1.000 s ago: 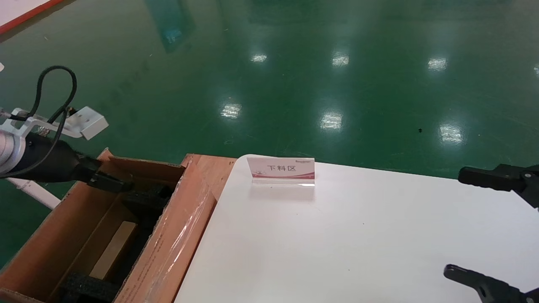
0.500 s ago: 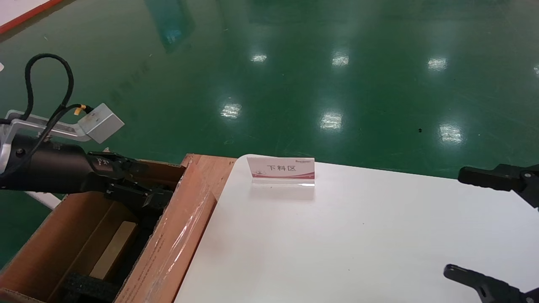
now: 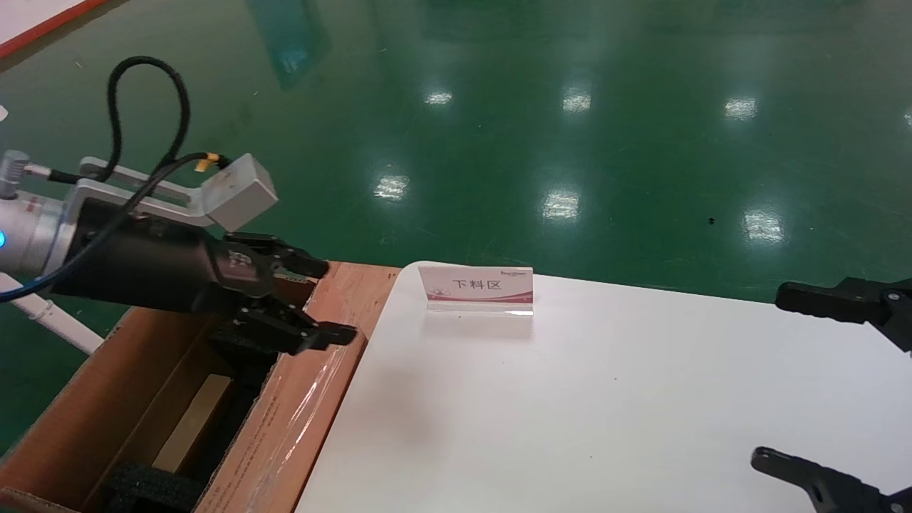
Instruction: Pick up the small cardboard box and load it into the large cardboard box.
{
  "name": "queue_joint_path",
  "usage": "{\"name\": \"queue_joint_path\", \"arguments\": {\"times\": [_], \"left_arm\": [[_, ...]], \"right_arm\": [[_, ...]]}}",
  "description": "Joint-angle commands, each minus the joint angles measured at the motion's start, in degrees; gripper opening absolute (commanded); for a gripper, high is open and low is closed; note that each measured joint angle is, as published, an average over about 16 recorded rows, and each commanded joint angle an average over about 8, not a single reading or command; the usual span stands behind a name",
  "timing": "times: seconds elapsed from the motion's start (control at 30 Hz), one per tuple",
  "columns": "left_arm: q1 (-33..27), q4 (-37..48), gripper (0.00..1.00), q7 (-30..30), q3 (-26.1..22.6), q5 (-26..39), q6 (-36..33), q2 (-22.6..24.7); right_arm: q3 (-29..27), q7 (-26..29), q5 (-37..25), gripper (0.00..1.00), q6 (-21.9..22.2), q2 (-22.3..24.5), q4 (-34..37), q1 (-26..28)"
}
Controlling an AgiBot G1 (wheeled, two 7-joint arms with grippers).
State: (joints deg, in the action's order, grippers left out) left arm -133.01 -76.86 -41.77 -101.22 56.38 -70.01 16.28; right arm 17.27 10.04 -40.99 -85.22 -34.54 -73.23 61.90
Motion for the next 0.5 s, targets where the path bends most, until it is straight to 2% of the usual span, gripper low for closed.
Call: {"name": "queue_joint_path", "arguments": {"times": [0.03, 0.5], "left_arm": [[3.15, 0.14, 1.0, 1.37, 3.75, -0.64, -0.69, 0.83], [25.28, 1.16, 1.0, 10.98, 30.15, -5.14, -5.55, 6.63]], "right_arm": [[0.01, 0.0, 0.0, 1.0, 0.0, 0.0, 0.0, 0.0], [0.04, -0.02, 0.03, 1.0, 0.02, 0.02, 0.0, 0.01]]}}
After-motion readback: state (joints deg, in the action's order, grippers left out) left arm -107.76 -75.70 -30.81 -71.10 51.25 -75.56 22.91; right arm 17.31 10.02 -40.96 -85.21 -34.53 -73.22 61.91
